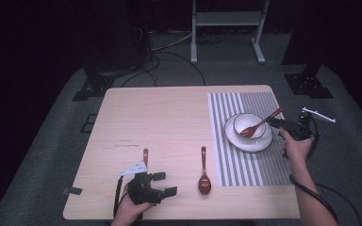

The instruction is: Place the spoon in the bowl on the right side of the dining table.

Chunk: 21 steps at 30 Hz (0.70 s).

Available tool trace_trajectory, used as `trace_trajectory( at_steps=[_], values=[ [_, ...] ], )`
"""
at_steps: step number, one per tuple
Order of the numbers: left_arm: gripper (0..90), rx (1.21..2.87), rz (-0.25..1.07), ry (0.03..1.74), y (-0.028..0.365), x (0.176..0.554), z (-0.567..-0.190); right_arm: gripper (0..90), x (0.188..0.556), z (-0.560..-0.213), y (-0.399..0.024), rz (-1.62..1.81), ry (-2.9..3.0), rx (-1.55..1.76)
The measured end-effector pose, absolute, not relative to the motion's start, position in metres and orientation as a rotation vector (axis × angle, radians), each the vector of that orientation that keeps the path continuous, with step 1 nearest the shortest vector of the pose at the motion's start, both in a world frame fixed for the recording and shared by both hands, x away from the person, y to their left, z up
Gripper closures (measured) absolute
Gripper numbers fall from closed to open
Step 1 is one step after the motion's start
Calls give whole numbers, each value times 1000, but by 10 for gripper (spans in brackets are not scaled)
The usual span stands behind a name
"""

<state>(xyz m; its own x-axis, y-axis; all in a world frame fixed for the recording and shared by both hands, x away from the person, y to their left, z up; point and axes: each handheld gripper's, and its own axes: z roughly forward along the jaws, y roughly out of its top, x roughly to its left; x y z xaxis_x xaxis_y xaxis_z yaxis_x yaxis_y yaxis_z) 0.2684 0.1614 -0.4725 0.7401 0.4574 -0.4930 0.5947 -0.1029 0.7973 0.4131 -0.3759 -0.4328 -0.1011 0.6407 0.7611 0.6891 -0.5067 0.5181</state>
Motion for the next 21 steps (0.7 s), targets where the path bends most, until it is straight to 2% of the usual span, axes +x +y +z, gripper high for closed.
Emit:
trace_trajectory(
  at_steps=[21],
  values=[
    [35, 1746, -139, 833, 161, 268, -473, 563, 387, -445, -373, -1690, -1572, -2014]
  ],
)
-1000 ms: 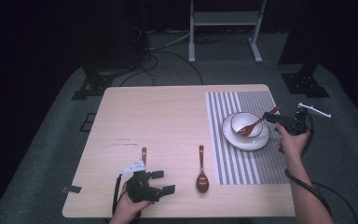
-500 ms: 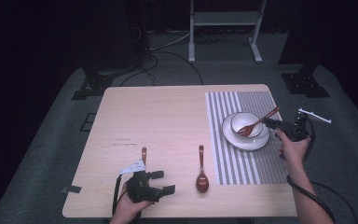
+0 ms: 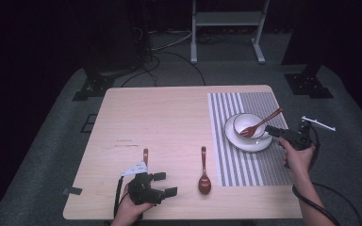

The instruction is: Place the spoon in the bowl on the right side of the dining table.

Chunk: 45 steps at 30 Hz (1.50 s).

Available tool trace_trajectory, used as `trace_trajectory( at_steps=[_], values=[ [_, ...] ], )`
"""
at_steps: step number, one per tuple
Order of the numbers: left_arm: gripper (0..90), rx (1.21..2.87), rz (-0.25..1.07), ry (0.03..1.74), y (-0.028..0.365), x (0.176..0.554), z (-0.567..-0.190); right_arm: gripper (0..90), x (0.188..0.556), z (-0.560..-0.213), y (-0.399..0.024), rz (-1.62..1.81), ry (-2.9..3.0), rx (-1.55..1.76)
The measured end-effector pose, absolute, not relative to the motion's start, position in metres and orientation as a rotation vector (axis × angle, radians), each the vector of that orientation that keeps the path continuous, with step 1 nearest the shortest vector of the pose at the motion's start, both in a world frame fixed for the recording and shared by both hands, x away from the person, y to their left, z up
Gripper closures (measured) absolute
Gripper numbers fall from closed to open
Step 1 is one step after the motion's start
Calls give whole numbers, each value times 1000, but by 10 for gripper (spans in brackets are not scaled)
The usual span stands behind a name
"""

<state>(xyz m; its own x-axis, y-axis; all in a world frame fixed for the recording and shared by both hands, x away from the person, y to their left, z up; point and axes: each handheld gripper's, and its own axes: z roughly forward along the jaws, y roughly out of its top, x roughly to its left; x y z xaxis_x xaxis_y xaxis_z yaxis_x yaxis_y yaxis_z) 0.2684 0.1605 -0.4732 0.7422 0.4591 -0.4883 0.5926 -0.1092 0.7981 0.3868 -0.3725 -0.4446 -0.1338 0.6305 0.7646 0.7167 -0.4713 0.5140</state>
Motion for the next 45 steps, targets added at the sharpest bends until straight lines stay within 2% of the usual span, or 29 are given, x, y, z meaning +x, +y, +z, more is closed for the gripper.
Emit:
trace_trajectory(
  at_steps=[39, 45],
  values=[
    [35, 1748, -129, 829, 161, 268, -473, 533, 331, -461, -340, -1687, -1641, -1838],
    [35, 1745, -128, 828, 161, 268, -472, 472, 326, -465, -334, -1698, -1662, -1817]
  ],
)
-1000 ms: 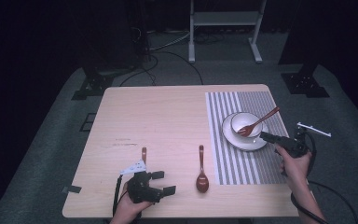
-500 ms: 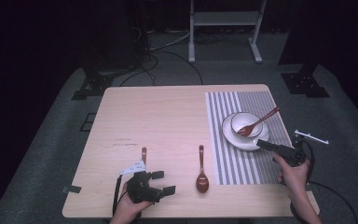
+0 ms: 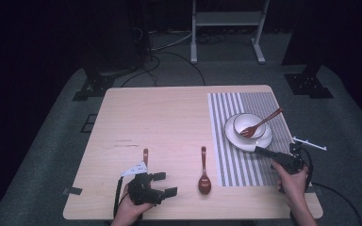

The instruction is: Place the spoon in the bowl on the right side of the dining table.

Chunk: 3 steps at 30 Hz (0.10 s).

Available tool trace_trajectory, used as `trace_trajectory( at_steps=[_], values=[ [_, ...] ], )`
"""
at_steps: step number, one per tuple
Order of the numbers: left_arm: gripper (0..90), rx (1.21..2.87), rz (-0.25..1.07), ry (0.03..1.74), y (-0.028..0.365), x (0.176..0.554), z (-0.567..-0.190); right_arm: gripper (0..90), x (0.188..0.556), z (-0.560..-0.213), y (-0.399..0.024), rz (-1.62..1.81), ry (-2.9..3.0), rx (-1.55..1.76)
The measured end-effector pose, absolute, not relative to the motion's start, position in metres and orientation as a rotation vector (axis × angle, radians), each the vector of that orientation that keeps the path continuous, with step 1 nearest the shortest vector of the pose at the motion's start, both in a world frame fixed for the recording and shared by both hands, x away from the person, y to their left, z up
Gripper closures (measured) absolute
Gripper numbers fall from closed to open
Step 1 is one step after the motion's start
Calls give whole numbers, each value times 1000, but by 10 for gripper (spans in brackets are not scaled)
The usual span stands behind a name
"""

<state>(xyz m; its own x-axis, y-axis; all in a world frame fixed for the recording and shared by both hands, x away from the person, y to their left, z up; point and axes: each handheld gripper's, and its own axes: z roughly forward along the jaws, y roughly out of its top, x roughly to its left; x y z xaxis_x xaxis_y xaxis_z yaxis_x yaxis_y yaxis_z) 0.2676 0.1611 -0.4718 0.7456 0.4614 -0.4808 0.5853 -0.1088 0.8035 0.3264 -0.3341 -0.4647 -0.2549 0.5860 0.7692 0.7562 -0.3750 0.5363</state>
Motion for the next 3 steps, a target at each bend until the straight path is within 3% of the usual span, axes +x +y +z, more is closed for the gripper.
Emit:
trace_trajectory(
  at_steps=[3],
  values=[
    [35, 1744, -130, 825, 161, 268, -471, 458, 323, -466, -331, -1713, -1670, -1803]
  ],
)
